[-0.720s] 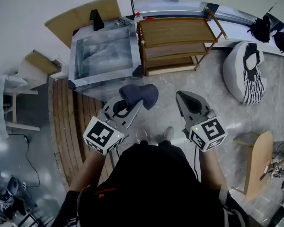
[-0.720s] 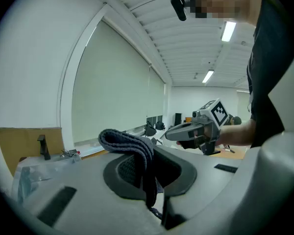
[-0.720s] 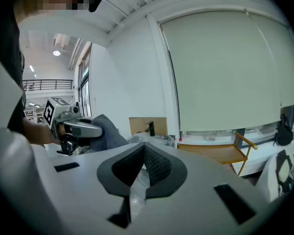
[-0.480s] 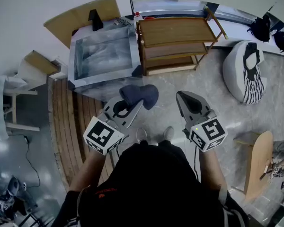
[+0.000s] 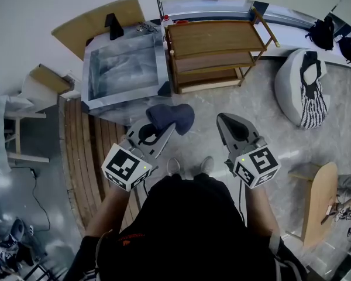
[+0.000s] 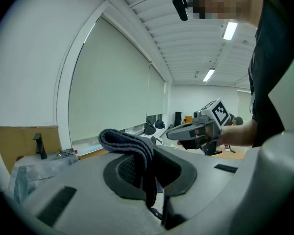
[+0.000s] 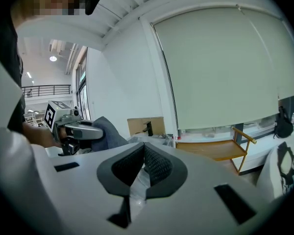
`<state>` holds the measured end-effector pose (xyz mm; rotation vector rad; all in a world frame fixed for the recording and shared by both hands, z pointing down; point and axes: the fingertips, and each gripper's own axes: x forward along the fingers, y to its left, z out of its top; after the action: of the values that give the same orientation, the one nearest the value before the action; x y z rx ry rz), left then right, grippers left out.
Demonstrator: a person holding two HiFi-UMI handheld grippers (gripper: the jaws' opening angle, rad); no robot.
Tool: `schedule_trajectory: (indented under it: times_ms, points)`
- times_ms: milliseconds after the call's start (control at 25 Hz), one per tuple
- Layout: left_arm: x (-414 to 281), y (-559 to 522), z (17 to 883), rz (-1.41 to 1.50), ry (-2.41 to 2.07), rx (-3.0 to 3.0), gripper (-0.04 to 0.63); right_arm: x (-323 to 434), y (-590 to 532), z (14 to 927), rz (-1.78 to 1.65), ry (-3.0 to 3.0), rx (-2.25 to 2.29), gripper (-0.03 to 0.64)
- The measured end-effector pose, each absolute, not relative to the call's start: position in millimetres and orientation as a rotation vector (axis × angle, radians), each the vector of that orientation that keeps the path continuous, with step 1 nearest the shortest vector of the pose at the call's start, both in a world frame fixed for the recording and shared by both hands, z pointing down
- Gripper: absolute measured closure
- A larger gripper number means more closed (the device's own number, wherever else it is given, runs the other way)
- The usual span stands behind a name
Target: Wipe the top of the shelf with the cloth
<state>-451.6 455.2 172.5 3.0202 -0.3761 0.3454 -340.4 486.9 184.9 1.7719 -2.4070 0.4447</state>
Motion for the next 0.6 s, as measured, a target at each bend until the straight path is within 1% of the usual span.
schedule_trajectory:
  times_ms: [600]
  points:
    - [-359, 487, 171, 0.360, -0.456, 3.027, 0.560, -244, 525, 189, 0.450, -2.471, 1.698, 0.612]
